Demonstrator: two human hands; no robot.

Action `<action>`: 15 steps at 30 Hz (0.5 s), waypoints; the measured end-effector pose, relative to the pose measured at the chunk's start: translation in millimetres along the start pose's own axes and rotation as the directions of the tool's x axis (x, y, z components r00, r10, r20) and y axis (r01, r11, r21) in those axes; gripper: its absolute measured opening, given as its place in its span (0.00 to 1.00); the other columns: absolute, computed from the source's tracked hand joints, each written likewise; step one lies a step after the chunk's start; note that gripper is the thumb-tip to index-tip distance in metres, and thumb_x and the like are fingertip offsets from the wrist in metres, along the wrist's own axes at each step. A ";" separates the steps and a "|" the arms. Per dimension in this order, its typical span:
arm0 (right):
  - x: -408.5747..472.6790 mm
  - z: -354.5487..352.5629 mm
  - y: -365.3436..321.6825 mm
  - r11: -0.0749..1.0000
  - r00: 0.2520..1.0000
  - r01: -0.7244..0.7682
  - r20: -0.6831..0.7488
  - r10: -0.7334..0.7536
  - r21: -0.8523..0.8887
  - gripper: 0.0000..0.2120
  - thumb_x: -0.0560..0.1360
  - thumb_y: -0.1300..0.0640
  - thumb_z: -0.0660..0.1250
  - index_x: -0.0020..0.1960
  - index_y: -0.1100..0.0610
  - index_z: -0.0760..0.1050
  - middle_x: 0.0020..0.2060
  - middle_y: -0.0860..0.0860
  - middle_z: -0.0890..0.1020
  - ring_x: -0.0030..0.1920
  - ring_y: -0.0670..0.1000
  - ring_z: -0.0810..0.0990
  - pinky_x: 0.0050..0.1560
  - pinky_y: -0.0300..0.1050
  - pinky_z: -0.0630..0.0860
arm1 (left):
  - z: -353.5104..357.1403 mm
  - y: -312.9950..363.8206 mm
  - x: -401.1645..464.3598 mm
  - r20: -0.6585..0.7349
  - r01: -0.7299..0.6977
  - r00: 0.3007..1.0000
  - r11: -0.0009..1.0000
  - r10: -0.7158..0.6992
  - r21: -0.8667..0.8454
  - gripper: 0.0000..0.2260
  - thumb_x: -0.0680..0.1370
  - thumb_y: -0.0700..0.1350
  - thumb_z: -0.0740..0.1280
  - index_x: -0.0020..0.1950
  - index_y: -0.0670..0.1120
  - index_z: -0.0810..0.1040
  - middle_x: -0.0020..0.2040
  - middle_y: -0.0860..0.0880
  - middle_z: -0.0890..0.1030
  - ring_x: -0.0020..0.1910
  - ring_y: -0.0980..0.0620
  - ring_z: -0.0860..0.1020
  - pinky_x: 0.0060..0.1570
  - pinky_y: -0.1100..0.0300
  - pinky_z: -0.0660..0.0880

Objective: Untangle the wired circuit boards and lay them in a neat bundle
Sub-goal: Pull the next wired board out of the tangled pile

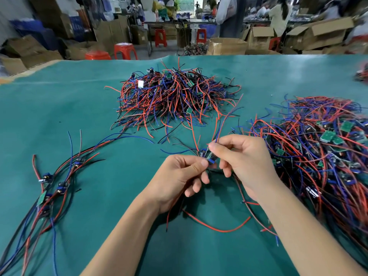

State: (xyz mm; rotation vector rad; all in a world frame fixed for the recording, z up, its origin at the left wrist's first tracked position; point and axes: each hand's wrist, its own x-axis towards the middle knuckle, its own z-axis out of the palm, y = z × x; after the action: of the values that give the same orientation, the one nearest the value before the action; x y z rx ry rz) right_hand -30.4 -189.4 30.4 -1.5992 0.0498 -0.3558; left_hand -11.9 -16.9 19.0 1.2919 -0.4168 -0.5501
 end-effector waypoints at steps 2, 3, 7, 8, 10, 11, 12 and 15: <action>0.7 -1.6 -0.1 0.999 0.999 0.039 -0.018 -0.040 -0.033 0.06 0.74 0.63 0.76 0.39 0.59 0.84 0.25 0.54 0.78 0.22 0.49 0.73 0.21 0.38 0.68 | -0.9 0.4 0.4 0.007 0.006 1.000 1.000 -0.006 0.013 0.09 0.80 0.42 0.66 0.47 0.39 0.83 0.30 0.47 0.77 0.21 0.57 0.68 0.18 0.69 0.62; 1.8 -2.8 0.0 0.996 0.997 0.060 -0.044 -0.063 -0.069 0.06 0.74 0.64 0.76 0.39 0.58 0.83 0.26 0.53 0.79 0.22 0.49 0.75 0.21 0.39 0.69 | -1.2 0.9 0.2 0.016 0.009 1.000 1.000 -0.009 0.019 0.10 0.79 0.43 0.66 0.48 0.38 0.83 0.30 0.47 0.76 0.21 0.57 0.68 0.18 0.69 0.62; 9.2 -14.5 -1.5 0.973 0.959 0.124 -0.229 -0.168 -0.196 0.09 0.75 0.64 0.75 0.38 0.54 0.81 0.26 0.48 0.81 0.23 0.48 0.78 0.20 0.39 0.71 | -1.2 2.2 -0.7 0.061 0.017 0.998 0.999 -0.020 0.050 0.09 0.78 0.44 0.67 0.48 0.40 0.84 0.28 0.48 0.76 0.19 0.58 0.67 0.17 0.69 0.62; 11.3 -19.1 -1.7 0.966 0.942 0.139 -0.272 -0.197 -0.220 0.09 0.75 0.64 0.74 0.39 0.53 0.80 0.27 0.47 0.81 0.23 0.48 0.79 0.20 0.40 0.72 | -1.2 2.2 -1.2 0.075 0.017 0.997 0.998 -0.022 0.060 0.09 0.79 0.43 0.66 0.47 0.40 0.84 0.28 0.48 0.76 0.19 0.58 0.67 0.17 0.69 0.62; 14.1 -27.5 -2.8 0.942 0.904 0.169 -0.336 -0.265 -0.290 0.10 0.76 0.62 0.73 0.39 0.52 0.79 0.27 0.44 0.82 0.24 0.48 0.81 0.21 0.40 0.73 | -0.9 1.9 -1.2 0.100 0.017 0.995 0.997 -0.024 0.073 0.09 0.80 0.42 0.65 0.48 0.40 0.84 0.28 0.48 0.76 0.19 0.58 0.67 0.17 0.69 0.62; 15.4 -30.9 -2.6 0.933 0.883 0.178 -0.369 -0.291 -0.311 0.10 0.76 0.62 0.73 0.39 0.51 0.79 0.27 0.44 0.82 0.24 0.48 0.81 0.21 0.39 0.73 | -0.8 1.8 -1.0 0.111 0.016 0.994 0.997 -0.024 0.077 0.09 0.80 0.42 0.65 0.48 0.40 0.84 0.28 0.48 0.75 0.19 0.58 0.67 0.17 0.69 0.62; 16.7 -34.6 -2.2 0.931 0.860 0.185 -0.406 -0.309 -0.316 0.10 0.76 0.61 0.73 0.39 0.51 0.78 0.27 0.45 0.81 0.24 0.48 0.81 0.21 0.39 0.73 | -0.8 1.8 -1.1 0.121 0.015 0.992 0.997 -0.024 0.080 0.09 0.81 0.41 0.65 0.49 0.39 0.84 0.29 0.48 0.75 0.19 0.58 0.68 0.17 0.68 0.63; 21.7 -47.1 -3.1 0.933 0.768 0.191 -0.545 -0.336 -0.305 0.08 0.78 0.59 0.71 0.41 0.51 0.78 0.27 0.46 0.80 0.23 0.47 0.81 0.22 0.44 0.75 | 1.0 0.7 -2.6 0.159 0.012 0.987 0.997 -0.024 0.079 0.09 0.81 0.42 0.65 0.50 0.39 0.84 0.29 0.48 0.75 0.19 0.58 0.68 0.17 0.68 0.63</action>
State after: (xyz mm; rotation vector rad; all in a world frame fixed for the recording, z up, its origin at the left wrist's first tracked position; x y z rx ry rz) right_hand -22.4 -240.1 38.5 -1.6719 0.3590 -1.1074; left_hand -14.5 -16.0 19.9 1.3315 -0.5651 -0.6614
